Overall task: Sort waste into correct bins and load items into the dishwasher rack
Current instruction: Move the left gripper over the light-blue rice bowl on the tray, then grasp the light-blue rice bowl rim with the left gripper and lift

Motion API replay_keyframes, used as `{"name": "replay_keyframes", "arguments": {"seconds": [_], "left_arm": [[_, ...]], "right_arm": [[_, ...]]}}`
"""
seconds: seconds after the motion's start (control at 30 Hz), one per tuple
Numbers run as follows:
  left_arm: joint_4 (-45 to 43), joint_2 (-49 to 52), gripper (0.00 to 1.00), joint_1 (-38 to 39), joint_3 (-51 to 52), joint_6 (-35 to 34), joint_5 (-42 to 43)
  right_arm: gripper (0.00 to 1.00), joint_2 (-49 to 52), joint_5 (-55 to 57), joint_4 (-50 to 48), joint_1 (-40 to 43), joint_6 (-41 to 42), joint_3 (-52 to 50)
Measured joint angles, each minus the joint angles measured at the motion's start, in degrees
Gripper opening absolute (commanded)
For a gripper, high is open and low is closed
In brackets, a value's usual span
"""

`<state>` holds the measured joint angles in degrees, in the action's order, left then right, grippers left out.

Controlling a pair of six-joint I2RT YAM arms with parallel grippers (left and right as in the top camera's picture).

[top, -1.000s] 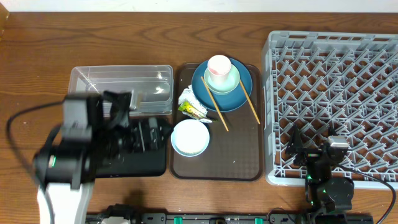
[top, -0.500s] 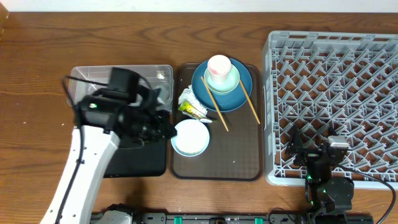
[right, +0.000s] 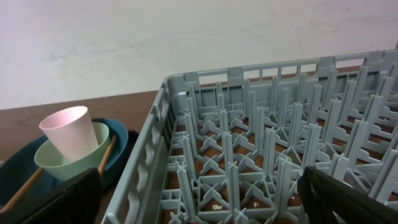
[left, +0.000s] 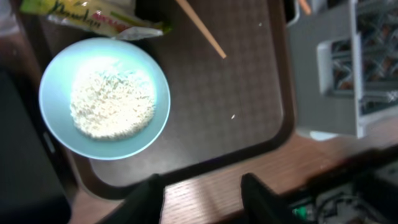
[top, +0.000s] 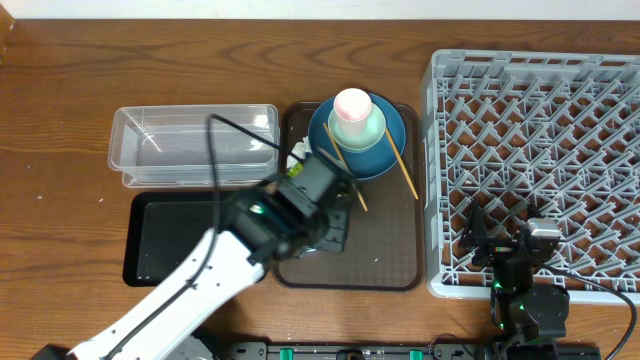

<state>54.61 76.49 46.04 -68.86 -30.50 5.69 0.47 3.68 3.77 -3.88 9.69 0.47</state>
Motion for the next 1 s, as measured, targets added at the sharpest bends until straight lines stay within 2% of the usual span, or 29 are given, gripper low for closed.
{"name": "replay_keyframes", "arguments": {"seconds": [0.07,0.2,0.73,0.83,1.0], "left_arm": [[-0.3,1.4,0.59,1.7,0.0,-0.6,-2.4],[-1.2,5.1,0.60,2.8,0.0,-1.5,-6.0],[-5.1,22.9,0.59,2.8,0.0,-1.9,-11.0],[-5.9,24.9,0.54,2.8,0.0,-2.3,-11.9],[-6.6,25.9,0.51,2.8,0.0,-2.3,-12.3]], "right_arm": [[0.99,0.0,0.0,0.0,0.0,0.0,0.0],[0.99,0.0,0.0,0.0,0.0,0.0,0.0],[0.99,0.0,0.0,0.0,0.0,0.0,0.0],[0.99,0.0,0.0,0.0,0.0,0.0,0.0],[0.99,0.0,0.0,0.0,0.0,0.0,0.0]]}}
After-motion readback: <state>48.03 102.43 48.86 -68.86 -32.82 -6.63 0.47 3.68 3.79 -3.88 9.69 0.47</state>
